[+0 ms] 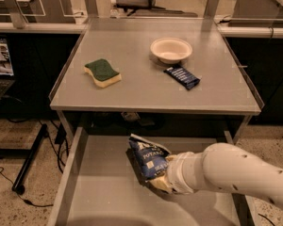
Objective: Pick blue chip bag from top drawer and place on counter
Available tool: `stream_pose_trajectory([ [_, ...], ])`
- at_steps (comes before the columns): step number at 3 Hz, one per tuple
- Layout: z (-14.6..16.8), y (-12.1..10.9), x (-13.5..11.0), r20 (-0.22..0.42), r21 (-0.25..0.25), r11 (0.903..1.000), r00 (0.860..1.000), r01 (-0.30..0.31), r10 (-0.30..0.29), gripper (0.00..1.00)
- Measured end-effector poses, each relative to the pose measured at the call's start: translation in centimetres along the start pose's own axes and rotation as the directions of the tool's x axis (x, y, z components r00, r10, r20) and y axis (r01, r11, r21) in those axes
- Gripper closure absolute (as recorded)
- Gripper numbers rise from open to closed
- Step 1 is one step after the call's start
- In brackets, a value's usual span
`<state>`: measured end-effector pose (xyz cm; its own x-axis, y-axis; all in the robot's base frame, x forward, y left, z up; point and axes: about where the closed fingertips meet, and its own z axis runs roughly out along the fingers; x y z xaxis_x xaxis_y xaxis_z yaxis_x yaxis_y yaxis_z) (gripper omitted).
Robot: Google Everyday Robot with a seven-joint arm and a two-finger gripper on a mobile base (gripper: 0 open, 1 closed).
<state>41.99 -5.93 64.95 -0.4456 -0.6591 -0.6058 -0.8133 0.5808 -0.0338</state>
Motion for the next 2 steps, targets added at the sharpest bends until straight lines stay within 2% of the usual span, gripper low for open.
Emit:
stream_pose_trajectory([
  [1, -5.8, -1.7, 0.3, -0.028, 0.014, 0.9905, 0.990, 0.137, -0.136, 1.00],
  [2, -11.1, -2.3, 1.1, -0.068, 0.029, 0.9801, 0.979, 0.197, -0.194, 1.00],
])
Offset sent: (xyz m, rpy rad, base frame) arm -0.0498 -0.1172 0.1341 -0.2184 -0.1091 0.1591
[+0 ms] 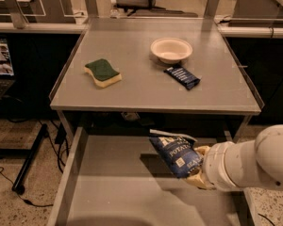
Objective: Pick blue chip bag from top drawer and place on counter
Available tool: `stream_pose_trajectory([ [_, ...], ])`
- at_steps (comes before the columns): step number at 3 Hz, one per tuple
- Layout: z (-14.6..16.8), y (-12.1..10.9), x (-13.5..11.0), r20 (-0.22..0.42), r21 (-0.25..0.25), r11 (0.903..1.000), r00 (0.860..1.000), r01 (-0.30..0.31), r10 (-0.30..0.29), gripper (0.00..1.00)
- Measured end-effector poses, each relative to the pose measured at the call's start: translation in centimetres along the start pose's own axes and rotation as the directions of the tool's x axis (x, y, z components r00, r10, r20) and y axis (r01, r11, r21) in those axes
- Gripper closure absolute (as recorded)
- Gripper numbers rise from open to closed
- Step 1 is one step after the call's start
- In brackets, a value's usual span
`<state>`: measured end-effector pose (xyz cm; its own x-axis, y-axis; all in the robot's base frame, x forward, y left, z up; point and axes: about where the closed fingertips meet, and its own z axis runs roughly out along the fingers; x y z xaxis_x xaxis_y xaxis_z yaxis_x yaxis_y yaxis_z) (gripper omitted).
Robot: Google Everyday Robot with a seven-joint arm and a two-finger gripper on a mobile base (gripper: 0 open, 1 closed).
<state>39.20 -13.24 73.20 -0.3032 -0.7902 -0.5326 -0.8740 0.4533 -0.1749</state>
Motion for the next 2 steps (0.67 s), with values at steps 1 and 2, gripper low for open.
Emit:
stream_pose_trajectory([
  [1, -4.9, -1.7, -0.3, 0.014, 0.069, 0.9976, 1.000, 0.004, -0.005, 1.00],
  [2, -8.5, -3.8, -1.7, 0.096, 0.123, 0.9910, 0.994, -0.054, 0.042, 1.00],
])
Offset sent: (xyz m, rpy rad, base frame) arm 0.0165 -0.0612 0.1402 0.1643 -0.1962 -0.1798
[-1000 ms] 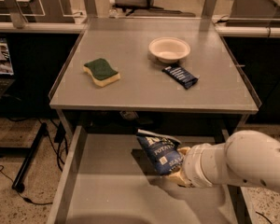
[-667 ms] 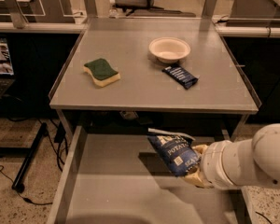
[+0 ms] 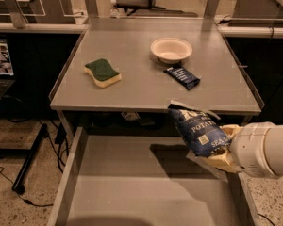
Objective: Pick blue chip bag from top drawer and place on counter
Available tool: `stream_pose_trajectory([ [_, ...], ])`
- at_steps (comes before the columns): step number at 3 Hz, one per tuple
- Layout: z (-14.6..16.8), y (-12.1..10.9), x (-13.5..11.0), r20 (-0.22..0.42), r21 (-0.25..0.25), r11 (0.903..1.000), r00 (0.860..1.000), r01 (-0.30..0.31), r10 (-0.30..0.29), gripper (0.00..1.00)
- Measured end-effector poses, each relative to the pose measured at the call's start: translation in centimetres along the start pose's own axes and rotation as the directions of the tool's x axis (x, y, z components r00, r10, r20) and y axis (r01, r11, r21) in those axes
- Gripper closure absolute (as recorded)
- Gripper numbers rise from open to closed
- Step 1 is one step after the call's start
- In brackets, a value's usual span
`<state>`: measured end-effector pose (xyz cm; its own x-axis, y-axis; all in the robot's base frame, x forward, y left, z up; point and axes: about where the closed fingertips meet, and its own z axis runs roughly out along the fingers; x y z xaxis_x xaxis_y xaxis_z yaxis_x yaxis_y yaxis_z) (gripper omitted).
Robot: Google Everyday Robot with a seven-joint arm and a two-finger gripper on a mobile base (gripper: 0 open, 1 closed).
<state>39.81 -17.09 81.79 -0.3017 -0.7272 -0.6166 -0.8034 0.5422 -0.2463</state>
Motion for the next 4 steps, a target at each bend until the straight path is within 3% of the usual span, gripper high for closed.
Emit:
stream_pose_trajectory([
  [2, 0.3, 0.2, 0.0, 0.003, 0.006, 0.9999, 1.000, -0.014, 0.014, 1.00],
  [3, 0.4, -2.6, -0.2, 0.050, 0.069, 0.9931, 0.995, -0.095, 0.092, 1.00],
  [4, 0.1, -6.4, -0.7, 0.081, 0.144, 0.9777, 0.987, -0.153, 0.142, 1.00],
])
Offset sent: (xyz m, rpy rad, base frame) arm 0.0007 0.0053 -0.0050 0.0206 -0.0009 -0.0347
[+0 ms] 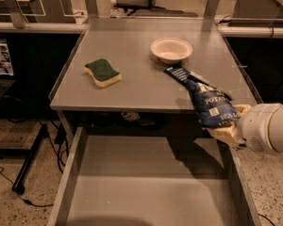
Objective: Pick blue chip bag from top drawer and place on counter
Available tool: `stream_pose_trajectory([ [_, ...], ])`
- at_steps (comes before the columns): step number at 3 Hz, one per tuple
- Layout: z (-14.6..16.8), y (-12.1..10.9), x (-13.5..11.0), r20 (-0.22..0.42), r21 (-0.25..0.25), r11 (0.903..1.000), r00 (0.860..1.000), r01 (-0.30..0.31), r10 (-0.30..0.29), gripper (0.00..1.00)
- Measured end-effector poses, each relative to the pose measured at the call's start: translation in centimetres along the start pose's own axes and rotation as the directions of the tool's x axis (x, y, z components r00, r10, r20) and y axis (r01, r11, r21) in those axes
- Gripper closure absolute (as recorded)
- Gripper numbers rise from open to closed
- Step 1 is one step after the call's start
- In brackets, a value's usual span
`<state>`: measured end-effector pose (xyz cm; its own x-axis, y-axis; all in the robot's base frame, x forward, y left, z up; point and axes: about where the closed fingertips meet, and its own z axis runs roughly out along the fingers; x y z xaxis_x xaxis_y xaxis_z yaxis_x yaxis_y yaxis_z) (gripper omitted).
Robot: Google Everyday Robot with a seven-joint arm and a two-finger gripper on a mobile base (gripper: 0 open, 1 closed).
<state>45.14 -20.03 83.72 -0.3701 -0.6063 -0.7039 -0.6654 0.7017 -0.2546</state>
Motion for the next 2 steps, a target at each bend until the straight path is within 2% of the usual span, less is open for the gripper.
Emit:
stream_pose_trajectory([
  [2, 0.9, -6.6, -1.0, -0.024, 0.115, 0.9906, 0.997, -0.075, 0.078, 1.00],
])
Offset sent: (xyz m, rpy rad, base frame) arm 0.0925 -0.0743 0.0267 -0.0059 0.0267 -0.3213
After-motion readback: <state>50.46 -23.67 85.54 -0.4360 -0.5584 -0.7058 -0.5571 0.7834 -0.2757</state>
